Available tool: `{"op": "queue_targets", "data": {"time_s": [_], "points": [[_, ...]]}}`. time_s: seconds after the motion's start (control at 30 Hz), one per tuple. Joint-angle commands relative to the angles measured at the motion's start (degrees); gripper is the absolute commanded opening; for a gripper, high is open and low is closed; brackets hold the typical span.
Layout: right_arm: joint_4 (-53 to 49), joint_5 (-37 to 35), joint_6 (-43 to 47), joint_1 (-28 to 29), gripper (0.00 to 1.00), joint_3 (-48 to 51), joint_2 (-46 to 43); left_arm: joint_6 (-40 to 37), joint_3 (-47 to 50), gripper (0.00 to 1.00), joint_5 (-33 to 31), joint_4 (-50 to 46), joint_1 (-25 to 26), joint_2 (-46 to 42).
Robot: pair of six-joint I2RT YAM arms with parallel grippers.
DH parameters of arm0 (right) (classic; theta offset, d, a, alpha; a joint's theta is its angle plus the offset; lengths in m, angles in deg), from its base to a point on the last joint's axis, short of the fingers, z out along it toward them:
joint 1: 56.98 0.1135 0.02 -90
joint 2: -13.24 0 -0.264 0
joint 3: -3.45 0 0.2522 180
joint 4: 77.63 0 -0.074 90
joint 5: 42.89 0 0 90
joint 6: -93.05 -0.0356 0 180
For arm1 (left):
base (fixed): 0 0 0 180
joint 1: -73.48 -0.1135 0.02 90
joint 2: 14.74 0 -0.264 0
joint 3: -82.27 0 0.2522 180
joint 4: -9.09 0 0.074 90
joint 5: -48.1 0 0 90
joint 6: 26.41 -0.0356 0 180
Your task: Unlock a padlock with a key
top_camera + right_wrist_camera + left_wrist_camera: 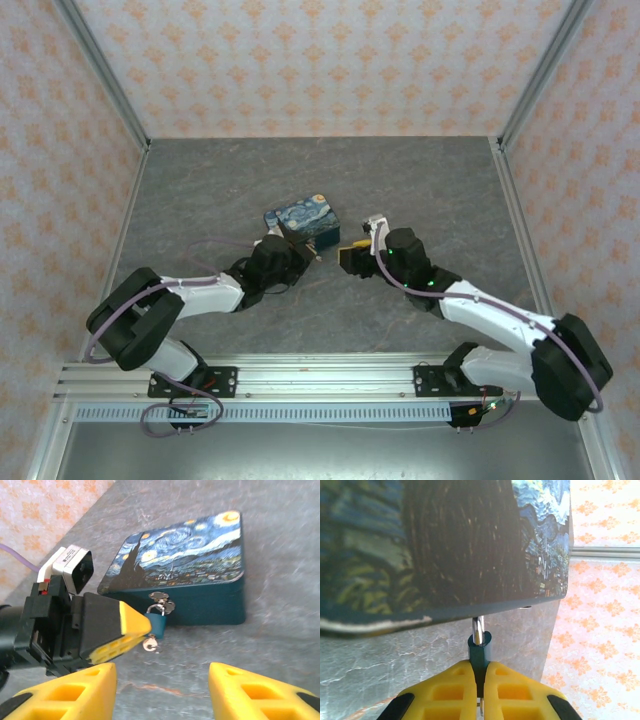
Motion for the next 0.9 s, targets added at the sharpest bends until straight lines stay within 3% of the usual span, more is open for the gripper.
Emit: {"op": "queue_targets", "data": {"time_s": [0.0, 0.23, 0.4, 0.6, 0.87], "points": [[-6.14, -4.49, 16.07, 0.57, 0.51, -0.29, -2.5, 1.25, -2.18, 0.0, 0.18, -0.63, 0.12, -1.99], [0.86, -4.75, 38.29, 4.68, 0.52, 4.74, -3.99, 2.5, -3.18, 0.0, 1.09, -1.97, 0.12, -2.53], [4.92, -13.14, 48.41, 9.76, 0.53, 5.76, 1.37, 2.72, -4.33, 0.0, 2.0, -2.42, 0.12, -1.94], [18.02, -21.93, 53.19, 12.96, 0.53, 6.82, 10.77, 2.85, -4.59, 0.0, 2.49, -1.92, 0.4, -1.05], [29.33, -21.78, 53.63, 13.01, 0.53, 4.67, 20.67, 3.02, -4.64, 0.0, 2.85, -1.03, 0.95, -0.42]]}}
